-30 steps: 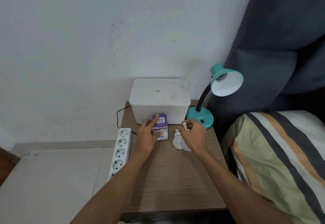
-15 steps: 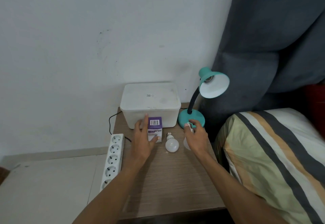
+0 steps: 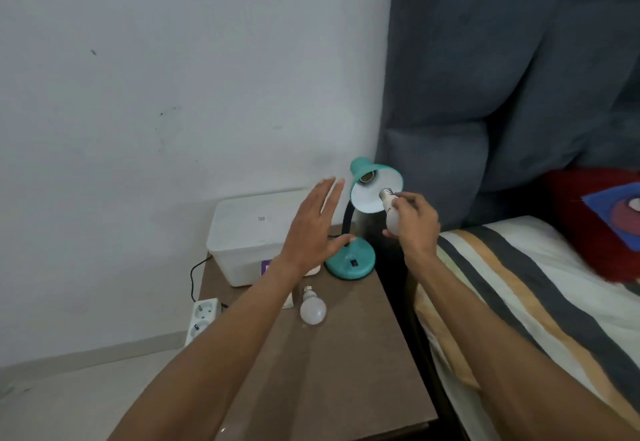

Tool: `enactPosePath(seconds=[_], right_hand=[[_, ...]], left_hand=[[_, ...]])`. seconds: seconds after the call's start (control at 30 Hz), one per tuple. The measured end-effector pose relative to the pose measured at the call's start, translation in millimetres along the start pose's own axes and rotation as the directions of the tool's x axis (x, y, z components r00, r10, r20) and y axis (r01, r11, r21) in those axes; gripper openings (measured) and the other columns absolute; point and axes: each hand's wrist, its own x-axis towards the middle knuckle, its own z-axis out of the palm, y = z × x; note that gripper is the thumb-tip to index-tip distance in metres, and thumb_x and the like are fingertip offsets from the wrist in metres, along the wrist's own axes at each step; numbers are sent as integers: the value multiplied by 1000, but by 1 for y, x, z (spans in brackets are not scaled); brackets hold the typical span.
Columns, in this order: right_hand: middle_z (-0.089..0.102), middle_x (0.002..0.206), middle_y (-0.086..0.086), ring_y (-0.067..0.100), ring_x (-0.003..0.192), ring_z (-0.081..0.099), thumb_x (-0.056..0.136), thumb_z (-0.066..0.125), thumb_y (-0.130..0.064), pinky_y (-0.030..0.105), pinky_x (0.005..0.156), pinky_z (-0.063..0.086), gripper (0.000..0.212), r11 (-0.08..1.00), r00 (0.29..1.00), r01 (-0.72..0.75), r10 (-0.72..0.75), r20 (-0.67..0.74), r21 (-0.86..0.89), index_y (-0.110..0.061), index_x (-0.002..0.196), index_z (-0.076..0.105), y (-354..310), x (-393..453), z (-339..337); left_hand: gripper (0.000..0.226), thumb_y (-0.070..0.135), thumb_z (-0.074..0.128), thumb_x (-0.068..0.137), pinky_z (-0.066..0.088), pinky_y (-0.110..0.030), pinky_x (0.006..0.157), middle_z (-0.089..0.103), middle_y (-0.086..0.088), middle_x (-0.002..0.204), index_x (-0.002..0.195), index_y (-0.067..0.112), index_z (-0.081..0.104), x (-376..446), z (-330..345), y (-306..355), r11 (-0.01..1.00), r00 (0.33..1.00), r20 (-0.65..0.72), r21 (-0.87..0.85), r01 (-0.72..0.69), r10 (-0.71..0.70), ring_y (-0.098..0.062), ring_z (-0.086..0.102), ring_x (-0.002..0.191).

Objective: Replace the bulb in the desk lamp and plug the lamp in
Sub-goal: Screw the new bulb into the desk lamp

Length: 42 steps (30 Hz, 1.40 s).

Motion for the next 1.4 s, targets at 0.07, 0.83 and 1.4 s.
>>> enactPosePath(seconds=[0.07,0.83,1.4], right_hand=[[63,107,3,17,88,63,72,67,-25,40,66,62,33,994,997,47,-40,67,-102,-27,105,65,-5,7,0],[49,135,8,30,110,61,84,75,-12,39,90,53,54,662,844,511,-506,176,-548,-15,133,53,25,43,31],[63,116,11,25,103,64,94,61,-42,23,79,44,47,858,950,271,-311,-21,-436,-11,129,57,26,40,41]], left_hand=[[115,40,88,79,24,-45,128,20,-16,170,164,10,15,25,6,3,1000,998,62,-12,-16,17,-33,19,158],[98,-2,75,86,51,-40,108,24,-1,171,164,25,21,72,44,-17,984,984,150,-166,-67,93,-31,51,138],[87,5,72,92,46,-34,111,28,-5,170,163,22,26,70,43,-18,981,988,136,-187,-48,74,-26,42,148]])
